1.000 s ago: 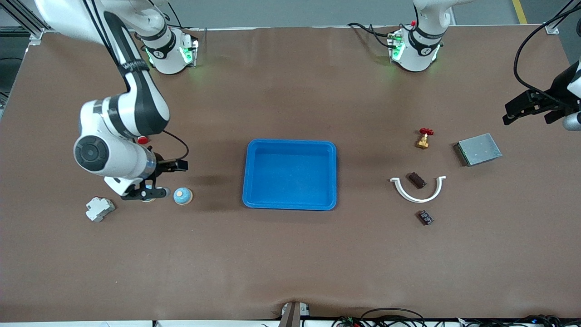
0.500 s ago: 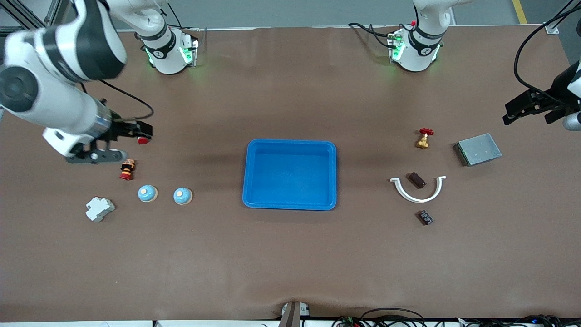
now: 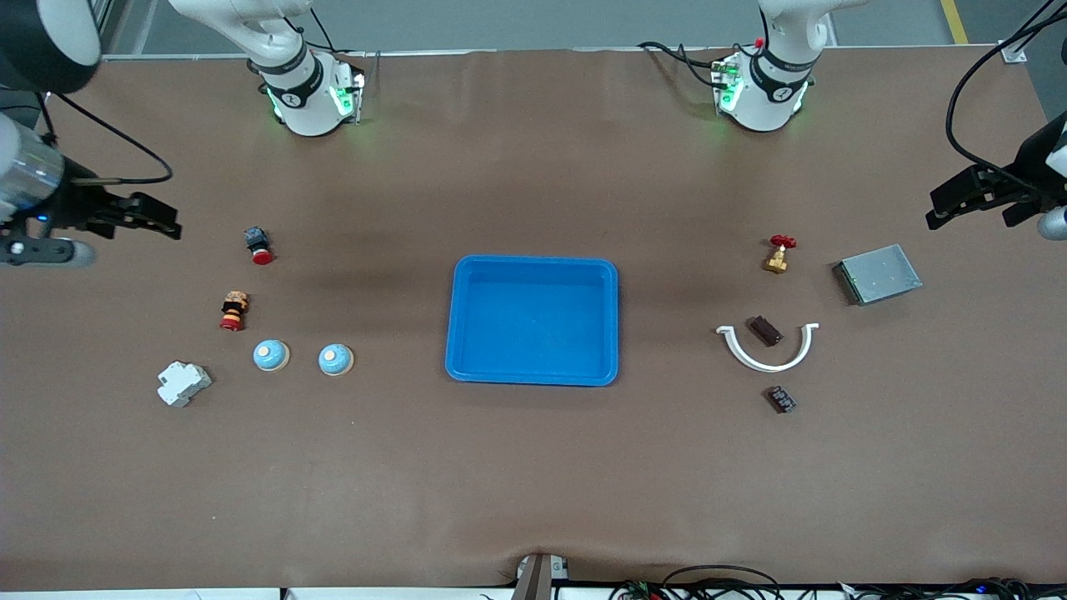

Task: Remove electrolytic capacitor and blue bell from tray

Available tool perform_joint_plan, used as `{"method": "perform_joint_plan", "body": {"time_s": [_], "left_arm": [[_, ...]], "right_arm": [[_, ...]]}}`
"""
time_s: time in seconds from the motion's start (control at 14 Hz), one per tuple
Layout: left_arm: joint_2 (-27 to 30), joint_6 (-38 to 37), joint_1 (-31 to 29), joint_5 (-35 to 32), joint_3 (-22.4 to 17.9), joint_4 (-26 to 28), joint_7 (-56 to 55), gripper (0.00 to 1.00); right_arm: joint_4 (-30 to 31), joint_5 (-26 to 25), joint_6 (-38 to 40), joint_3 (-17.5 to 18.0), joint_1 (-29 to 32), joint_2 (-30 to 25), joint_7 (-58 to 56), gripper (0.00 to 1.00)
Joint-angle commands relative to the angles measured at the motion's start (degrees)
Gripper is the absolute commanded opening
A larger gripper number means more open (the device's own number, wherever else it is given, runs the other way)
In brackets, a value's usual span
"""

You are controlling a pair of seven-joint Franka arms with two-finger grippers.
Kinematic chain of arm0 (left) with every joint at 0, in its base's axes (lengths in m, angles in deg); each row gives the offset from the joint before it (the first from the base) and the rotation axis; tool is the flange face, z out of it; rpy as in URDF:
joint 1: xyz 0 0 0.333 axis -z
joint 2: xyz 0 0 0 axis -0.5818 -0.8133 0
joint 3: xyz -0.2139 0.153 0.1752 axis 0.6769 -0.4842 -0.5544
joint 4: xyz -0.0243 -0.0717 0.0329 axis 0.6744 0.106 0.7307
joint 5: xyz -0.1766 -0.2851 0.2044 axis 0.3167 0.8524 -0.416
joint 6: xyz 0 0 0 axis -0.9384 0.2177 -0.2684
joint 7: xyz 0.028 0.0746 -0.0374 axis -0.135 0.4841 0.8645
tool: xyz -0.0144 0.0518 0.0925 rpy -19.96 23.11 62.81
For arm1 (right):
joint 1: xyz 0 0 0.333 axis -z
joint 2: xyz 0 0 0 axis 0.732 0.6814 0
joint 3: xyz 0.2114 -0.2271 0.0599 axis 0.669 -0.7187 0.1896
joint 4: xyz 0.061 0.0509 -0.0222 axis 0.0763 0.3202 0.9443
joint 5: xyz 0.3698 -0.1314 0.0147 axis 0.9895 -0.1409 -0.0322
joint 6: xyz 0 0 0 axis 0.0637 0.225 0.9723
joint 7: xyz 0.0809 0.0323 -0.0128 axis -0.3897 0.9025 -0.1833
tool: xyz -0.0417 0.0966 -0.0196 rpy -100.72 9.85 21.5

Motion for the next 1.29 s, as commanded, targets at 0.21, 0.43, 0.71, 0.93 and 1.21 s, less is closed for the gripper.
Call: {"method": "perform_joint_plan", "body": {"time_s": [0.21, 0.43, 0.71, 0.93, 1.21], "left_arm": [[1.3, 0.2, -0.3, 0.3, 0.0, 0.8, -0.2, 1.00], [1.2, 0.2, -0.3, 0.3, 0.0, 0.8, -0.3, 1.00], [1.3, 0.1, -0.2, 0.3, 0.5, 0.8, -2.6, 1.00], [1.3, 0.1, -0.1, 0.3, 0.5, 0.8, -3.5, 1.00], [0.4, 0.2, -0.1, 0.1, 0.5, 0.0, -3.1, 1.00]], "right_arm": [[-11.4, -1.0, 2.4, 0.9, 2.6, 3.5, -0.8, 1.00], [-12.1, -0.4, 4.1, 0.9, 3.2, 4.1, -0.8, 1.00], [-11.2, 0.0, 6.2, 1.0, 2.9, 3.6, -0.4, 1.00], [-5.6, 0.1, 4.0, 1.0, 3.1, -0.7, -0.4, 1.00], [-1.8, 0.1, 1.0, 1.0, 3.0, -3.2, -0.4, 1.00]]}}
